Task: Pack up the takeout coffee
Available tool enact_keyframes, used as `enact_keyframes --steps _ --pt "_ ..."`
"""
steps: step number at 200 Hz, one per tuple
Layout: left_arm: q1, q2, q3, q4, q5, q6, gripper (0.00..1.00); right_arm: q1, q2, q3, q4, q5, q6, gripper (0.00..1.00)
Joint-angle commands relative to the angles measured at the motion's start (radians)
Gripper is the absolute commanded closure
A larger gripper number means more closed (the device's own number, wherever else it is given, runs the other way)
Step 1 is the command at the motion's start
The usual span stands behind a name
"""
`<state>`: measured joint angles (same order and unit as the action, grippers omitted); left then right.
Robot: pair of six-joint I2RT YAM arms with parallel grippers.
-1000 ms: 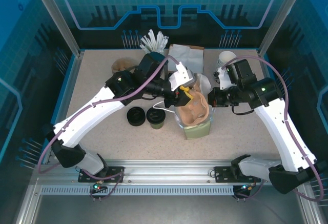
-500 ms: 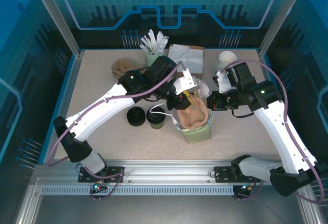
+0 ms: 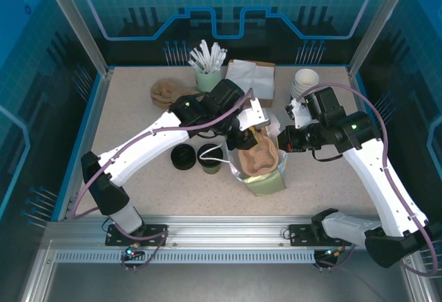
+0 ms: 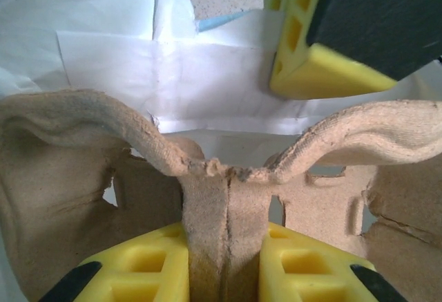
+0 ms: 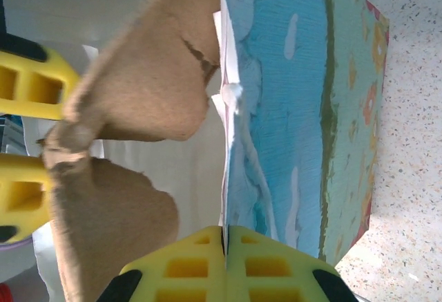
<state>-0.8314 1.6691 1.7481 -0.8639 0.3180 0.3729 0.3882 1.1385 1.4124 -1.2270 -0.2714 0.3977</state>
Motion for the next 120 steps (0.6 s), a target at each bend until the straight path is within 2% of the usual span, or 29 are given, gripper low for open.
enact_keyframes --steps 1,120 --pt "-0.003 0.021 -0.014 -0.014 -0.008 0.025 0.77 0.014 -0.018 -0.012 0.012 -0.038 -0.026 1.00" --pt "0.020 0.020 -0.100 0.061 -0.030 0.017 0.79 0.006 -0.020 -0.035 0.029 -0.056 -0.028 1.00"
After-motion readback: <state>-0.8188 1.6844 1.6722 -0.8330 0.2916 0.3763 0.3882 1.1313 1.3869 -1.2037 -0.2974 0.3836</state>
